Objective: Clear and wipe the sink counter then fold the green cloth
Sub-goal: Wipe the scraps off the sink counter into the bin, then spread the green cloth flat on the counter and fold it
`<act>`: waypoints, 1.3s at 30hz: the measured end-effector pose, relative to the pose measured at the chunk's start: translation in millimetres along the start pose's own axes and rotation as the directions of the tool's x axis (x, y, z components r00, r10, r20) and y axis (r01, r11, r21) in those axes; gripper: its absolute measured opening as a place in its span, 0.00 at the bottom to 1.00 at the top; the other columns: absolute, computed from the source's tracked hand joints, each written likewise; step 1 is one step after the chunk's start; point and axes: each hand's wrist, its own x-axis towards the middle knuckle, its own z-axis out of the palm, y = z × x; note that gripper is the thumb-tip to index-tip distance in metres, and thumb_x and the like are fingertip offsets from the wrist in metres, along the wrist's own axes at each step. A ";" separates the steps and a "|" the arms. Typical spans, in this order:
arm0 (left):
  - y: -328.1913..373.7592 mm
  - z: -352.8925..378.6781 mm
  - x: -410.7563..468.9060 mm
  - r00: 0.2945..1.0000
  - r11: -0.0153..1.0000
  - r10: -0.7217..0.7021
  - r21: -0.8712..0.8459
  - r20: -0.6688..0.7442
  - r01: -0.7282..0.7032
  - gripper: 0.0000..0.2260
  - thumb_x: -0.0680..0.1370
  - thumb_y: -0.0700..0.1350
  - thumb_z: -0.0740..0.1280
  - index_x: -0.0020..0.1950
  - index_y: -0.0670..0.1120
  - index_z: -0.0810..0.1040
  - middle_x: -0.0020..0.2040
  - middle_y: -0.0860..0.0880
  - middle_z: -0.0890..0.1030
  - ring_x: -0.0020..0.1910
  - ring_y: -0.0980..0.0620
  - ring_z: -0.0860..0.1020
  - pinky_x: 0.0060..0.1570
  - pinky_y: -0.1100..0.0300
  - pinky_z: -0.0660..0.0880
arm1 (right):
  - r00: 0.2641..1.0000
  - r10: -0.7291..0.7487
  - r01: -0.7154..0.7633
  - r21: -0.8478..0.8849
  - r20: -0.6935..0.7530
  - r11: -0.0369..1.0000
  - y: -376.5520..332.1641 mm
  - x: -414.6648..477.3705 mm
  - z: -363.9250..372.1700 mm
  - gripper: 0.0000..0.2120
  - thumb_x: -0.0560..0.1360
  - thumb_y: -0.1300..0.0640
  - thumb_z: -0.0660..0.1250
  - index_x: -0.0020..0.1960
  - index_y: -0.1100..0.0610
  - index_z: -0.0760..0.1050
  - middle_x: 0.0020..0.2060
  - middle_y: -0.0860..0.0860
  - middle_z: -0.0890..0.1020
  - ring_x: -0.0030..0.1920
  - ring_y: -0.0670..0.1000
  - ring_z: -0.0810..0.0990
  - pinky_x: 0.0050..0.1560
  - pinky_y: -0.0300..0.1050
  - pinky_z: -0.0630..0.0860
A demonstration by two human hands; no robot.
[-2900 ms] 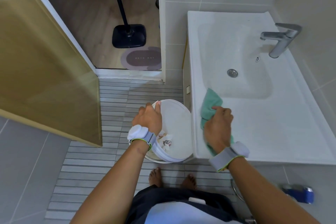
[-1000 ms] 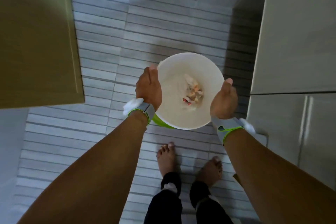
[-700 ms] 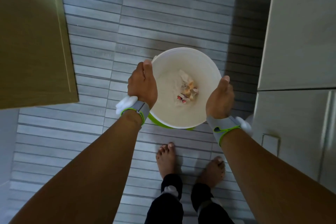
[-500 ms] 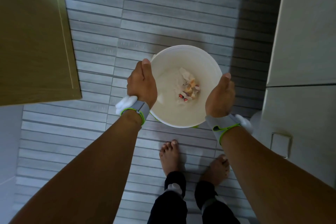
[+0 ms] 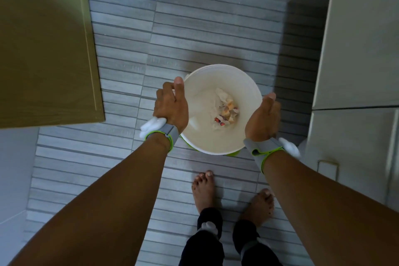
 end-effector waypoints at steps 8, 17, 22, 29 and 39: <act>78.5 -89.4 -72.0 0.987 0.989 0.126 0.066 0.098 -0.133 0.18 0.82 0.56 0.54 0.66 0.50 0.73 0.65 0.42 0.75 0.65 0.39 0.71 0.65 0.51 0.65 | 0.955 -0.122 0.218 -0.365 0.269 0.905 -86.5 -65.1 -90.0 0.13 0.74 0.57 0.61 0.57 0.55 0.75 0.58 0.56 0.78 0.59 0.60 0.76 0.60 0.56 0.73; 221.0 -213.2 -234.1 0.889 0.888 0.454 -0.053 -0.066 -0.457 0.08 0.79 0.45 0.64 0.55 0.47 0.80 0.53 0.45 0.81 0.52 0.42 0.79 0.53 0.53 0.74 | 0.837 -0.399 0.487 -0.177 0.375 0.855 -226.0 -174.6 -296.5 0.14 0.74 0.64 0.60 0.54 0.54 0.79 0.54 0.55 0.81 0.55 0.56 0.80 0.56 0.48 0.76; 284.7 -223.3 -326.4 0.768 0.756 0.633 -0.138 -0.096 -0.640 0.05 0.76 0.41 0.68 0.50 0.48 0.81 0.43 0.49 0.82 0.41 0.47 0.79 0.45 0.56 0.75 | 0.726 -0.661 0.678 -0.030 0.190 0.735 -238.5 -178.8 -422.7 0.12 0.74 0.64 0.60 0.51 0.54 0.79 0.47 0.51 0.82 0.49 0.52 0.80 0.52 0.47 0.77; 322.2 -177.1 -425.4 0.506 0.539 0.794 -0.005 0.336 -0.842 0.13 0.69 0.37 0.64 0.46 0.50 0.84 0.45 0.51 0.82 0.46 0.47 0.79 0.47 0.58 0.75 | 0.628 -0.715 0.763 -0.424 0.307 0.488 -169.0 -134.3 -526.1 0.07 0.70 0.50 0.63 0.46 0.49 0.77 0.45 0.47 0.79 0.48 0.55 0.76 0.46 0.50 0.72; 333.9 -143.0 -452.7 0.258 0.121 0.813 0.282 0.523 -0.952 0.14 0.75 0.42 0.62 0.56 0.52 0.82 0.54 0.52 0.81 0.53 0.44 0.74 0.47 0.52 0.69 | 0.451 -0.782 0.878 -0.370 0.431 0.303 -139.1 -99.3 -575.2 0.10 0.69 0.49 0.64 0.48 0.48 0.80 0.45 0.44 0.84 0.48 0.51 0.80 0.50 0.47 0.71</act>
